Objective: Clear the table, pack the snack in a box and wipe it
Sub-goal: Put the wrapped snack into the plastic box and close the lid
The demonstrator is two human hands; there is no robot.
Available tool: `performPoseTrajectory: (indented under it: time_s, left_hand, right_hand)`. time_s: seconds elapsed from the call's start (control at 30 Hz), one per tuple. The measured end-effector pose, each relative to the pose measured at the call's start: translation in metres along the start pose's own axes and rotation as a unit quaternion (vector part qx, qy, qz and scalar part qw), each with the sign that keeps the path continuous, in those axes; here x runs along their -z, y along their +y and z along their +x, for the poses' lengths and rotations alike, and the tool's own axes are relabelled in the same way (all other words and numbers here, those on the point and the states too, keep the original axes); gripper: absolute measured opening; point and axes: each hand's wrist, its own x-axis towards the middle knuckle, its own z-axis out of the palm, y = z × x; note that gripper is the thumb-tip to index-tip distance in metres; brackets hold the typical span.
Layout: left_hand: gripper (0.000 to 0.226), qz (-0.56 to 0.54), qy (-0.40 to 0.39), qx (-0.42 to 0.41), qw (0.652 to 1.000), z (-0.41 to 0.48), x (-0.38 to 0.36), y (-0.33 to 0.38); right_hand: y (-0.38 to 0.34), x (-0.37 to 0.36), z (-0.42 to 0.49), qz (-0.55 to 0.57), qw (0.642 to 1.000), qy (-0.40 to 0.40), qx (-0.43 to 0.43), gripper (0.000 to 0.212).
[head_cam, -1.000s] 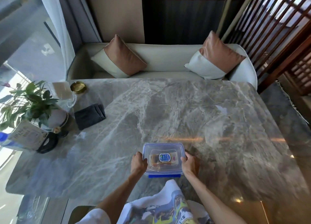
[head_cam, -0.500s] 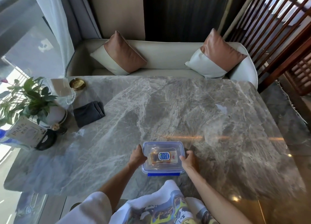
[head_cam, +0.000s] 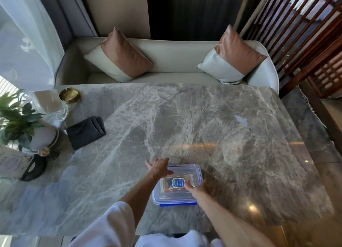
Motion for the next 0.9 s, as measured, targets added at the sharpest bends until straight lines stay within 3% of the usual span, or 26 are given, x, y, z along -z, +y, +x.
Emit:
performPoseTrajectory:
  time_s: [0.1, 0.27, 0.63, 0.8, 0.9]
  left_hand:
    - [0.068, -0.050, -0.034, -0.020, 0.998, 0.012, 0.004, -0.002]
    - [0.056, 0.014, 0.070, -0.082, 0.994, 0.011, 0.002, 0.005]
    - [0.049, 0.023, 0.136, -0.069, 0.988, 0.004, -0.014, 0.006]
    - [0.064, 0.066, 0.190, -0.088, 0.975, -0.036, -0.055, 0.002]
    - [0.078, 0.120, 0.168, -0.182, 0.961, -0.066, -0.099, -0.018]
  right_hand:
    - [-0.001, -0.003, 0.001, 0.058, 0.997, -0.021, -0.034, 0.110]
    - [-0.006, 0.001, -0.002, 0.077, 0.993, -0.048, -0.077, 0.109]
    - [-0.010, 0.002, -0.007, 0.053, 0.994, -0.042, -0.082, 0.101]
    - [-0.009, 0.013, -0.016, 0.128, 0.980, -0.084, -0.129, 0.109]
    - [-0.002, 0.014, -0.021, 0.174, 0.968, -0.113, -0.139, 0.098]
